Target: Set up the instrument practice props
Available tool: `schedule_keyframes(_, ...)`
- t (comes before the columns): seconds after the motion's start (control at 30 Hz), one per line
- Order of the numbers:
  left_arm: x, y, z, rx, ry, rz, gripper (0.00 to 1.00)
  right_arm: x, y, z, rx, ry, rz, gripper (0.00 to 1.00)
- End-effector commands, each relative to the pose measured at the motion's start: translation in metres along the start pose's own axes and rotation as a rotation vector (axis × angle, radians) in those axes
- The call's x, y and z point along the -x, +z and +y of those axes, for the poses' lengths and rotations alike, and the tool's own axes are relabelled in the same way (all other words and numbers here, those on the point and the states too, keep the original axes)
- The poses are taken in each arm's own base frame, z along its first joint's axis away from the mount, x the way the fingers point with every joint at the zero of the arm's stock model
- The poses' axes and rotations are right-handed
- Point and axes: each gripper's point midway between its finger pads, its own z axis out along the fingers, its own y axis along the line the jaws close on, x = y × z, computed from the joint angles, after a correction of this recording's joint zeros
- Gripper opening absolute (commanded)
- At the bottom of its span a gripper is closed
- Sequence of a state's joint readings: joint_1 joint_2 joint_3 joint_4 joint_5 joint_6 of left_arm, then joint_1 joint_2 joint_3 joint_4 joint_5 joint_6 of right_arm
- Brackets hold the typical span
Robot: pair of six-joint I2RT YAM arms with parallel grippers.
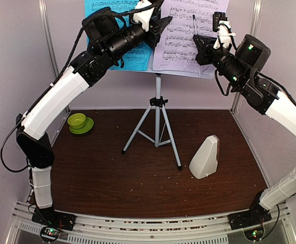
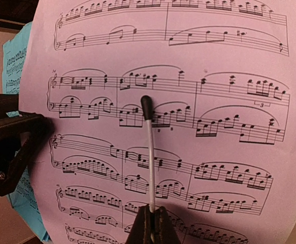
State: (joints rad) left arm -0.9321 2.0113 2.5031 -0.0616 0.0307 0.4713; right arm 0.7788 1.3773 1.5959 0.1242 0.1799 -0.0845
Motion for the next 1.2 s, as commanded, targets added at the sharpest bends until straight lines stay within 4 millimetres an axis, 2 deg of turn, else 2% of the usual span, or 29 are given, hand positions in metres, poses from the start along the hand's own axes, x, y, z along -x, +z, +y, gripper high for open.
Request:
schedule_keyframes(0.0, 0.019, -0.003, 0.016, 0.042, -0.009, -0.056, 0.3, 0.007, 0.0, 0.01, 0.042, -0.001, -0.029, 0.0)
schedule_keyframes(0.33, 0.03, -0.014, 0.029, 0.078, 0.025, -0.046, 0.48, 0.003, 0.0, 0.009, 0.037, -0.002, -0.021, 0.0)
schedule_keyframes(0.4, 0.032, -0.016, 0.031, 0.086, 0.035, -0.044, 0.57, 0.004, 0.0, 0.009, 0.038, -0.002, -0.022, 0.0)
schedule_keyframes(0.5, 0.037, -0.021, 0.035, 0.095, 0.043, -0.045, 0.8, 0.003, 0.0, 0.008, 0.034, 0.0, -0.019, 0.0)
schedule_keyframes(0.53, 0.039, -0.022, 0.036, 0.098, 0.045, -0.047, 0.86, 0.003, 0.0, 0.008, 0.033, 0.001, -0.019, 0.04)
schedule_keyframes(0.6, 0.043, -0.025, 0.036, 0.099, 0.05, -0.051, 0.9, 0.003, 0.0, 0.008, 0.031, 0.002, -0.019, 0.11)
schedule_keyframes(0.7, 0.046, -0.028, 0.037, 0.1, 0.058, -0.055, 0.92, 0.003, 0.0, 0.008, 0.03, 0.005, -0.019, 0.21)
schedule_keyframes(0.77, 0.047, -0.03, 0.036, 0.097, 0.062, -0.054, 0.92, 0.003, 0.0, 0.008, 0.032, 0.006, -0.018, 0.32)
schedule_keyframes(1.07, 0.057, -0.043, 0.04, 0.1, 0.063, -0.057, 0.93, 0.014, -0.006, 0.008, 0.046, 0.011, -0.036, 0.54)
schedule_keyframes(1.17, 0.061, -0.052, 0.045, 0.114, 0.046, -0.054, 0.95, 0.02, -0.01, 0.008, 0.053, 0.01, -0.042, 0.66)
